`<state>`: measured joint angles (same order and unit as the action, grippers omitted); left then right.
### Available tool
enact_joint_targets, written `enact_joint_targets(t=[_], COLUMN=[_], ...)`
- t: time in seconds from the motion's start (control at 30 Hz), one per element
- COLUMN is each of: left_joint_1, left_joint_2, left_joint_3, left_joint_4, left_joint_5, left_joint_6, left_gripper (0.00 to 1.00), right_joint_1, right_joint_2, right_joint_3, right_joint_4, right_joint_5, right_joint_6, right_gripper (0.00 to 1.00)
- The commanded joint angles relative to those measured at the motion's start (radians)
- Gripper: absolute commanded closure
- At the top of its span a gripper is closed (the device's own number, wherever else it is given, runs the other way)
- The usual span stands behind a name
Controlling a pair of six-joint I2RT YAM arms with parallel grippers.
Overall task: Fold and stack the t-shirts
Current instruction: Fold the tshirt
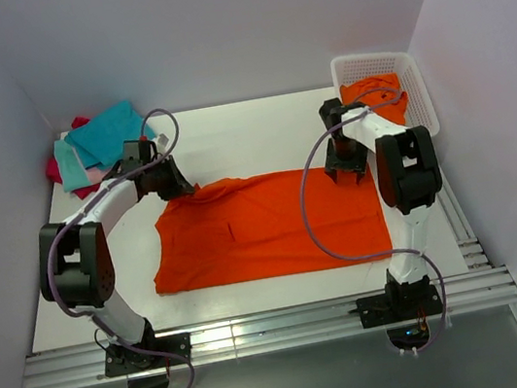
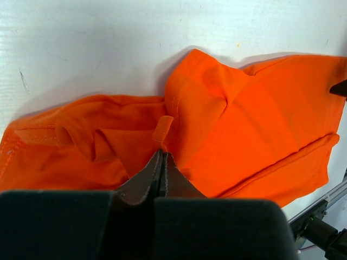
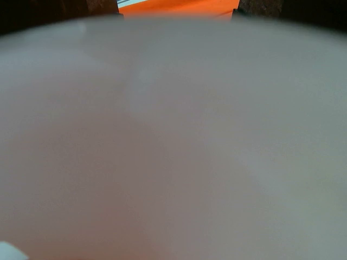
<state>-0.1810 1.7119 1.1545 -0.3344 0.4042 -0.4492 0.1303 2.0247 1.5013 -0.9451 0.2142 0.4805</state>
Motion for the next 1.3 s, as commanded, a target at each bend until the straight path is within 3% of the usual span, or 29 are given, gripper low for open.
enact_joint_targets(t=[0.0,0.13,0.27,0.63,0.97,1.27], left_joint_1=[-0.003,-0.005,-0.006,0.028,0.149,0.163], left_joint_2=[-0.057,-0.084,-0.13,-0.08,0.014,0.064], left_joint_3=[-0.018,-0.035,-0.053,0.02,0.165,0.194], left_joint_4=[0.034,0.017,-0.002,-0.068,-0.144,-0.132], left_joint_5=[0.021,-0.016,-0.186,-0.431,-0.49,-0.426], left_joint_6=[0.003,0.023,0.041,0.032,0.01,0.017], left_gripper=[1.0,1.0,1.0,1.0,1.0,1.0], right_joint_1=[0.046,0.083,0.121,0.144,0.144,0.138], right_joint_2=[-0.024,-0.038,-0.135,-0.147,-0.087,0.155], right_joint_3=[0.056,0.013,-0.033,0.122,0.149,0.414], right_joint_4=[0.02,0.028,0.072,-0.006,-0.015,-0.084], right_joint_5=[-0.007,-0.039,-0.007,0.021,-0.001,0.025], right_joint_6=[-0.008,0.021,0.041,0.029,-0.017,-0.065], right_gripper=[0.32,0.32,0.32,0.33,0.33,0.33])
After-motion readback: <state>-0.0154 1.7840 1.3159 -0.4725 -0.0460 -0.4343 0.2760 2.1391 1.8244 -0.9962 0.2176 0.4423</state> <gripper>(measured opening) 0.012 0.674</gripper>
